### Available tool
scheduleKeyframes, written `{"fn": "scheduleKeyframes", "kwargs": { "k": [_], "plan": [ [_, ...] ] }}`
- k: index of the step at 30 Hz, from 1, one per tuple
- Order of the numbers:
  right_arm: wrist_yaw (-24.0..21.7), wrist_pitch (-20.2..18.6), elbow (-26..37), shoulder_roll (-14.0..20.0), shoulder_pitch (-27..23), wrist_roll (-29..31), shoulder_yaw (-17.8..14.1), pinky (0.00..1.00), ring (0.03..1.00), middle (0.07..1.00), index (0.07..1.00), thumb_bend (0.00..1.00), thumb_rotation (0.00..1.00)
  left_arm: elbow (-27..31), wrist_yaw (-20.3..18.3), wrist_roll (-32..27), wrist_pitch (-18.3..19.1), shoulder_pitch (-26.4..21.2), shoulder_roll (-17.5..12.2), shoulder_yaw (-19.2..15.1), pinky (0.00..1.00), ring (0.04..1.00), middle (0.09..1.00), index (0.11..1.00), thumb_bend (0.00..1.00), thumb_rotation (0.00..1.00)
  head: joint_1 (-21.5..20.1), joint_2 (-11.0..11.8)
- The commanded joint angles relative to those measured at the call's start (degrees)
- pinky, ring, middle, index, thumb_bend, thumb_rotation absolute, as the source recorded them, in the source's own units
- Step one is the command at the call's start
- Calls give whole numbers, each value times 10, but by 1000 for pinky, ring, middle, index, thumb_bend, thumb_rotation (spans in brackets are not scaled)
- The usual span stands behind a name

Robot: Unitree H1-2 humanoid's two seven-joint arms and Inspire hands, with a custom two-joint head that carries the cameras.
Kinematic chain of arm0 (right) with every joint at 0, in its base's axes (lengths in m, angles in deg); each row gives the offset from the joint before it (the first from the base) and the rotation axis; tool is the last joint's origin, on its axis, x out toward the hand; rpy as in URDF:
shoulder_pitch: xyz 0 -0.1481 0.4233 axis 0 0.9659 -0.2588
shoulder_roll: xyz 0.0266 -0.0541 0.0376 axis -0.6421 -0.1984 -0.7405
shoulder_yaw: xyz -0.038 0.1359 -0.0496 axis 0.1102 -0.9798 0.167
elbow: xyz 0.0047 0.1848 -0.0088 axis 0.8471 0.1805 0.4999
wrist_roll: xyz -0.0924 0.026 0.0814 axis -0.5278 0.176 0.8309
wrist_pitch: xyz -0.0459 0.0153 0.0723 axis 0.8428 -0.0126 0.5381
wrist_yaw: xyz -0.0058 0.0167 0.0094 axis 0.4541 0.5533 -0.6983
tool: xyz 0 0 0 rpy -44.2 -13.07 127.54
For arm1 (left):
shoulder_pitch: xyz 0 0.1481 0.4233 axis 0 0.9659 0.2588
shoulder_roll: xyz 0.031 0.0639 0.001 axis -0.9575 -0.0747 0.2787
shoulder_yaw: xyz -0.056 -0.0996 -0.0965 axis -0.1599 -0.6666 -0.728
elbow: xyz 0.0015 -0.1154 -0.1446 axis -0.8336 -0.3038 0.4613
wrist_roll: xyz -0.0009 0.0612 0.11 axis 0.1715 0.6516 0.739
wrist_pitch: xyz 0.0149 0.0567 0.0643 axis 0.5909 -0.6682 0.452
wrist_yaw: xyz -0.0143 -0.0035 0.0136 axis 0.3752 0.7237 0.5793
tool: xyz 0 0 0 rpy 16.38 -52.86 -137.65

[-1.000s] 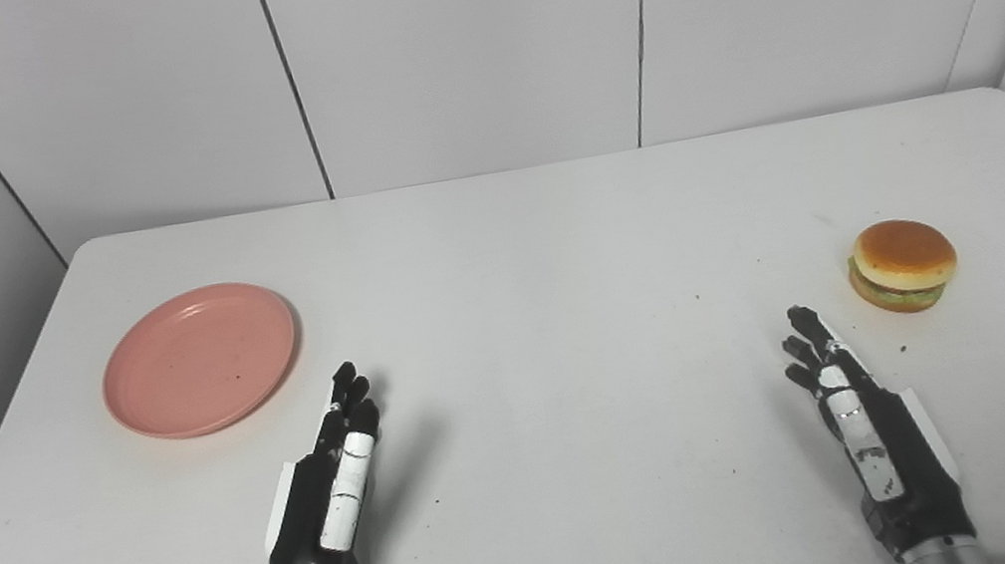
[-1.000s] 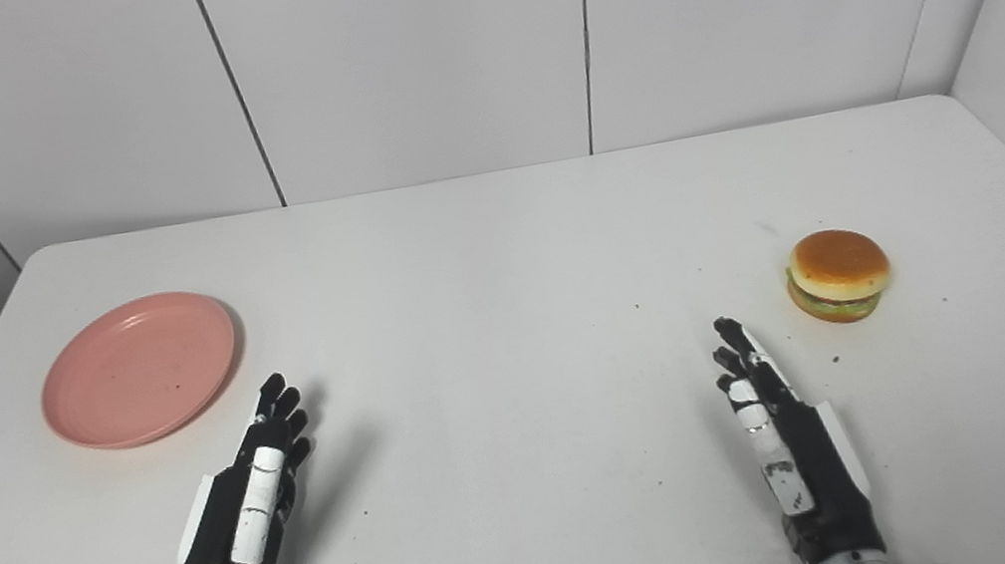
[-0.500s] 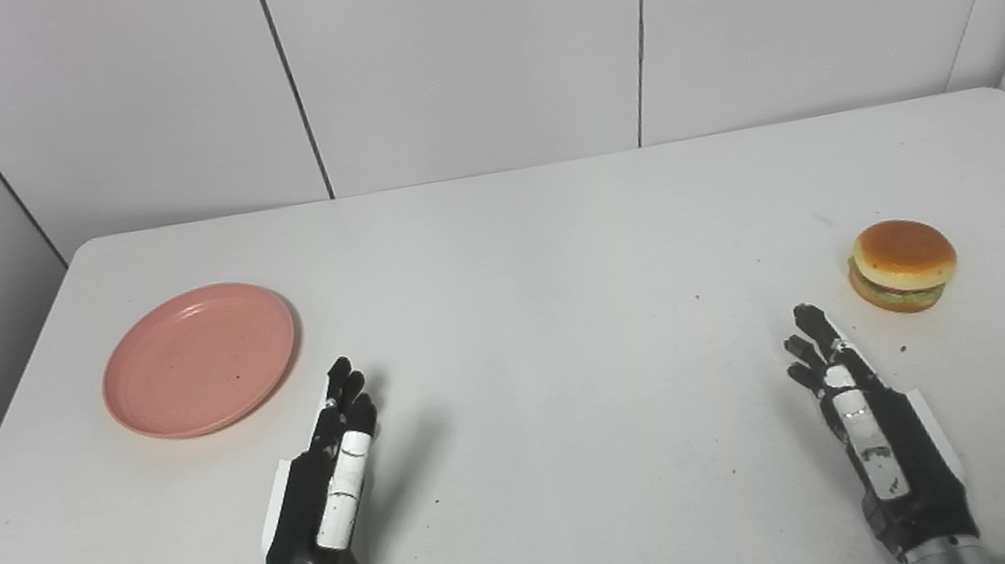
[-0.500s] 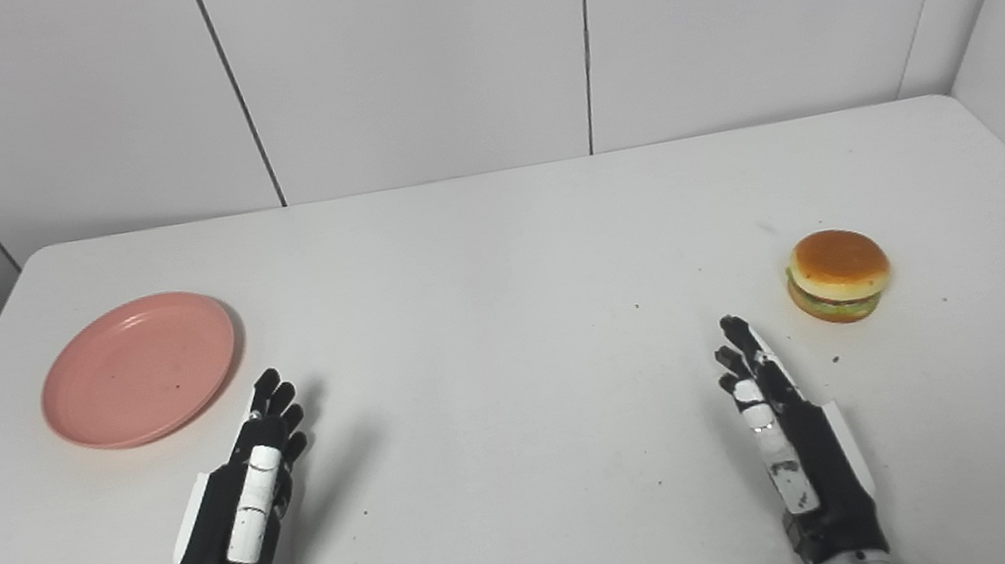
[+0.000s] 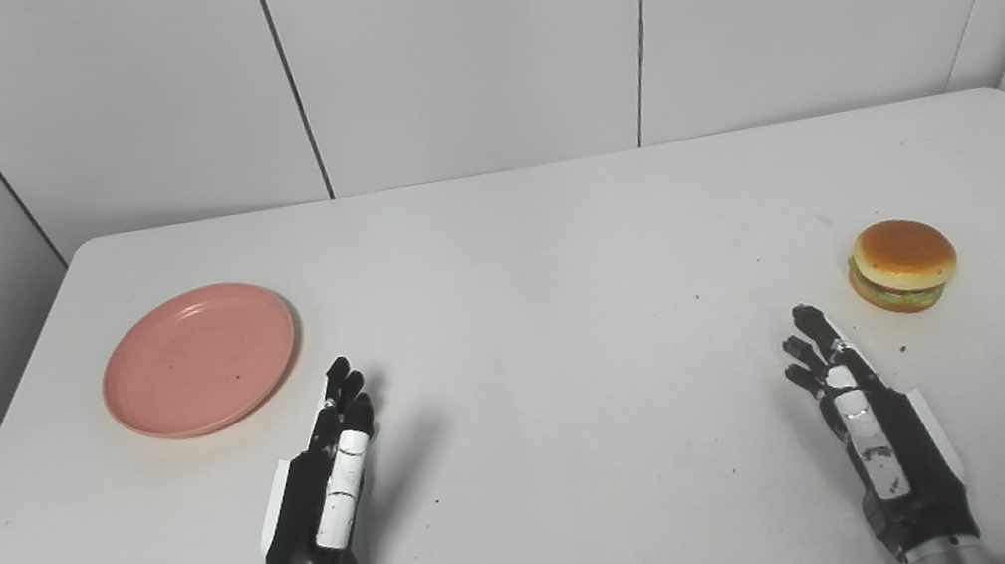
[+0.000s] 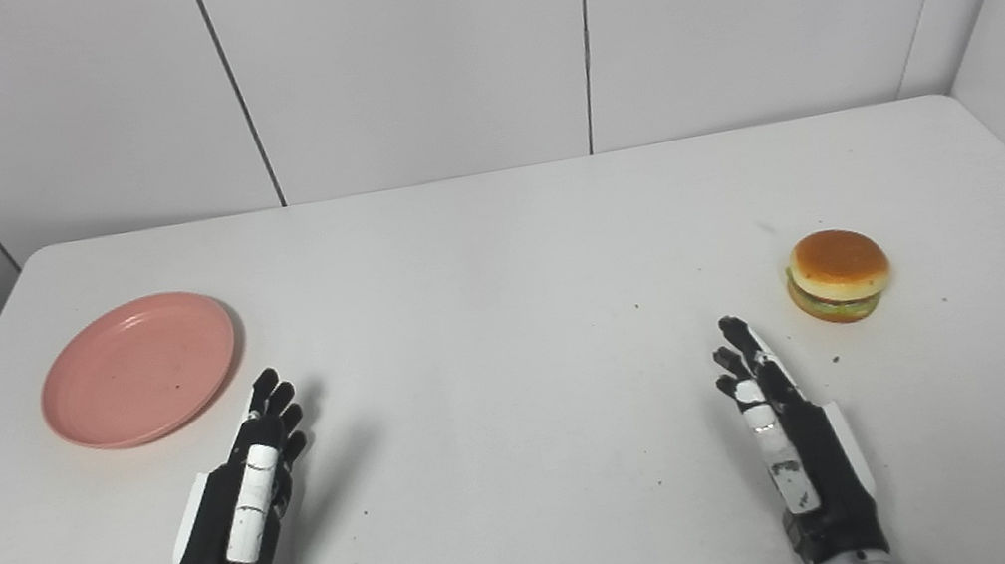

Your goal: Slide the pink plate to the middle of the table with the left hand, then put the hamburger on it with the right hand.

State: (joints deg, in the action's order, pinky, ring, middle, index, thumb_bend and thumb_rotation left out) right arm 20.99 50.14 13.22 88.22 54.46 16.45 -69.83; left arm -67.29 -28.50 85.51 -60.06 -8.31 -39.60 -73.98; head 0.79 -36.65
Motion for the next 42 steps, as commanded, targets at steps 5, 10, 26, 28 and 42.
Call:
{"fn": "scheduleKeyframes", "kwargs": {
  "k": [5, 10, 26, 28, 42],
  "plan": [
    [-6, 4, -1, -7, 6, 5, -2, 917, 933, 962, 916, 842, 934, 12, 4, -7, -16, 59, -11, 0, 1000, 1000, 1000, 1000, 796, 857, 1, 1],
    [-6, 4, -2, -6, 5, 6, -3, 910, 934, 961, 916, 836, 937, 11, 5, -6, -18, 59, -11, 0, 1000, 1000, 1000, 1000, 784, 855, 1, 1],
    [-5, -2, 2, -7, 5, 5, -2, 896, 922, 956, 910, 846, 936, 15, 3, -9, -13, 60, -12, -1, 1000, 1000, 1000, 1000, 799, 861, 0, -1],
    [-5, -2, 2, -7, 5, 6, -2, 894, 920, 956, 908, 846, 933, 15, 3, -8, -12, 60, -13, -1, 1000, 1000, 1000, 1000, 807, 863, 0, -1],
    [-5, -8, 8, -8, 6, 5, 0, 888, 920, 957, 911, 844, 935, 20, 4, -5, -9, 61, -14, 0, 1000, 1000, 1000, 1000, 816, 869, -3, -2]
  ]
}}
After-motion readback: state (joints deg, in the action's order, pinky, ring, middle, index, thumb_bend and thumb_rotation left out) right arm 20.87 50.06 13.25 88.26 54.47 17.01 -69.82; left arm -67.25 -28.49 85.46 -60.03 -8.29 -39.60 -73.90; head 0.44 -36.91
